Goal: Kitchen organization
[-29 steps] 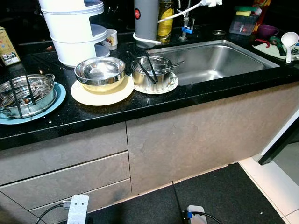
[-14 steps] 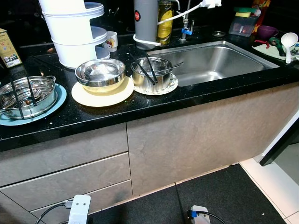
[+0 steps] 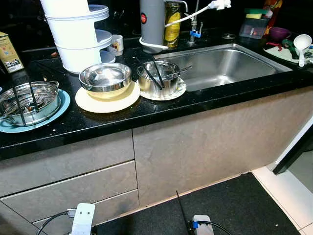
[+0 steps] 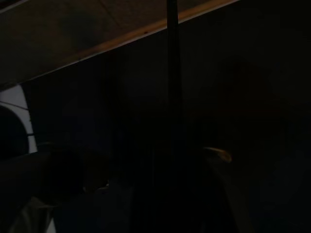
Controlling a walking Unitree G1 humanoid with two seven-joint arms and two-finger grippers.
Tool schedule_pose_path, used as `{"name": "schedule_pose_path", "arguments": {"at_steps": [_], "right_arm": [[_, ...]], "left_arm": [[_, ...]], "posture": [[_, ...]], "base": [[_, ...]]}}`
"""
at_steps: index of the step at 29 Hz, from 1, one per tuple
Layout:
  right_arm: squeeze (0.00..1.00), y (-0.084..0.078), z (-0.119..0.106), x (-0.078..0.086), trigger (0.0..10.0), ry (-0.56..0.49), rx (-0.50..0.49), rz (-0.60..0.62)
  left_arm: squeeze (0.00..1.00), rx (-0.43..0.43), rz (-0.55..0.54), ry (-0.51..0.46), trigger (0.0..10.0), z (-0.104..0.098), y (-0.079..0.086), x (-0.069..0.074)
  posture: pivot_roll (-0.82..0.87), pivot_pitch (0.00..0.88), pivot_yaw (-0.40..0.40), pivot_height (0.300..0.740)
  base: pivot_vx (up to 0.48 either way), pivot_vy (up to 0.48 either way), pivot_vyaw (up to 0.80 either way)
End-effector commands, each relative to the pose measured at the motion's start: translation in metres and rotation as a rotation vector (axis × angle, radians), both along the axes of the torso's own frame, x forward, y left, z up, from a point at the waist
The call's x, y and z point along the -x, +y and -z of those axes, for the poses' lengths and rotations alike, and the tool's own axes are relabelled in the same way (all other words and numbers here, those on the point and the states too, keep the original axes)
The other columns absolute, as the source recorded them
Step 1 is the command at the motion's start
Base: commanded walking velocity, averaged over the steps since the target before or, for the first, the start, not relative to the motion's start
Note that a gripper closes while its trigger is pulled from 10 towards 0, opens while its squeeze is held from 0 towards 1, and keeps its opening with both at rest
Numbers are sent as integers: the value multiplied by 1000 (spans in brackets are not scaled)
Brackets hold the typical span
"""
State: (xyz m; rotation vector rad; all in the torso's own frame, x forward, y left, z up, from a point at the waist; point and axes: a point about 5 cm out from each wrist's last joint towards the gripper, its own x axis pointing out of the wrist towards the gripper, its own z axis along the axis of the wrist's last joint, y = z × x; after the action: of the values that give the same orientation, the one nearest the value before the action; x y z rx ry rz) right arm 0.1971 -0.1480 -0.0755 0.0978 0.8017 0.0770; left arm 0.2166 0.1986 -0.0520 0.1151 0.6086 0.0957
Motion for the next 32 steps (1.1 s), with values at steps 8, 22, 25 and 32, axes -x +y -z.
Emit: {"name": "schedule_pose_path", "arguments": {"at_steps": [8,22,25,32], "right_arm": [[0,-10,-2,-3,10000,-27,152,-55],[0,-23,-4,-3,10000,-38,181,-70],[0,-23,-4,-2,10000,-39,180,-72],[0,-20,-2,0,10000,-27,145,-45]], "left_arm": [[0,14,24,36,10000,5,0,5],[0,32,15,35,10000,5,-6,4],[0,55,5,44,10000,6,-7,4],[0,56,73,21,10000,3,-14,0]], "posture": [[-25,163,8,740],[-64,168,-16,740],[-74,168,-12,740],[-69,174,-3,740]], "base": [[0,0,0],[0,0,0],[0,0,0],[0,0,0]]}}
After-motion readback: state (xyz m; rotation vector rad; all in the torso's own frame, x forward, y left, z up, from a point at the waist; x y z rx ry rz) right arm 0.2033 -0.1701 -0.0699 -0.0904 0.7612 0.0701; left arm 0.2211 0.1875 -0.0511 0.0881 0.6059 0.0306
